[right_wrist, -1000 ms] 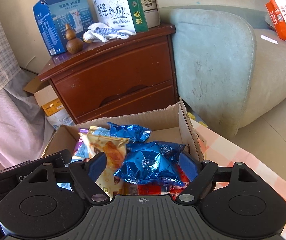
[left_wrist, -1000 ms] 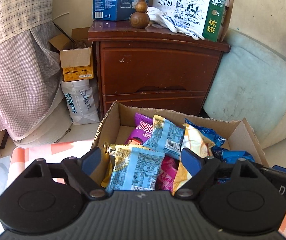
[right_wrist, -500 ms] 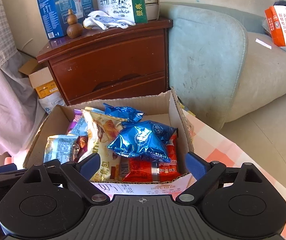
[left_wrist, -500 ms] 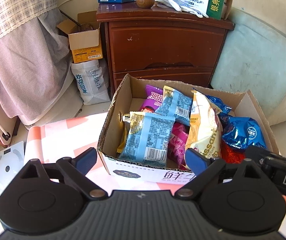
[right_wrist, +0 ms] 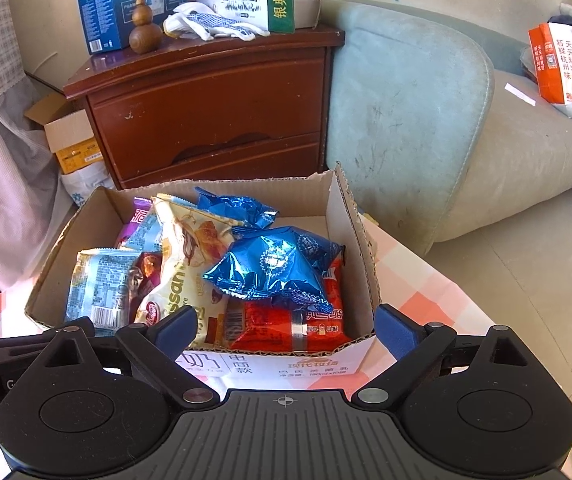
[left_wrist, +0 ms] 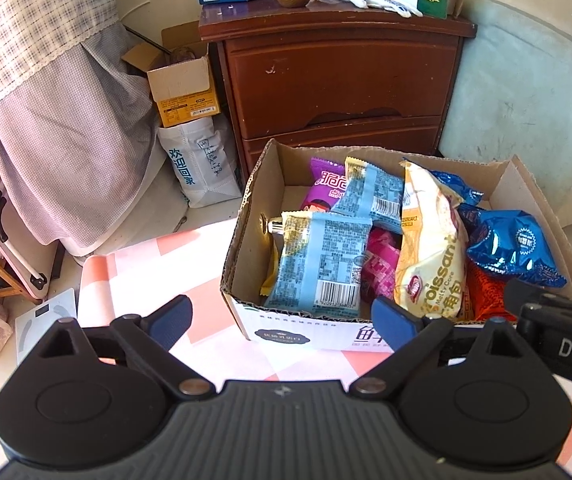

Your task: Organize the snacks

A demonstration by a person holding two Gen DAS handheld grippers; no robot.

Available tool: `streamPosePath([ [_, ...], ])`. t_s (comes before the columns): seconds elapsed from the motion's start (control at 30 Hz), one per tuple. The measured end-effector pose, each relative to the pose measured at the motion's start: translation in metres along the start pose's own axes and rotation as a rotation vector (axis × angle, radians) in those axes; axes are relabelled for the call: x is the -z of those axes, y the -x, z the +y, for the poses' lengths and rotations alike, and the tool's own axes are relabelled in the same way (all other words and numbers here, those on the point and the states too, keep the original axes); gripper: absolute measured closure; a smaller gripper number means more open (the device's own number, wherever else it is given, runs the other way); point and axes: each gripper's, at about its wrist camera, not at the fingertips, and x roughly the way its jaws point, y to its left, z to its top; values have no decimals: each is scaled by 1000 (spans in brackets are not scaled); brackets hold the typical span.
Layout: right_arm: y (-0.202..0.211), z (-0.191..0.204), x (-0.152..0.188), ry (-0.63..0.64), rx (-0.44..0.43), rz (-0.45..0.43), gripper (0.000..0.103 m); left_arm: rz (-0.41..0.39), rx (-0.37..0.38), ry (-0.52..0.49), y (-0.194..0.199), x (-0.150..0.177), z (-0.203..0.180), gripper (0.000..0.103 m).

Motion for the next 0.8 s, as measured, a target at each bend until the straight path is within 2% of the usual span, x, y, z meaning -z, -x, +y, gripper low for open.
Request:
streamPosePath([
  [0.53,-6,2,1,7,41,23,5,35,17,31,-4,1,3,7],
  [0.8,-6,4,1,9,62,21,5,40,1,22,-5,2,2,7],
])
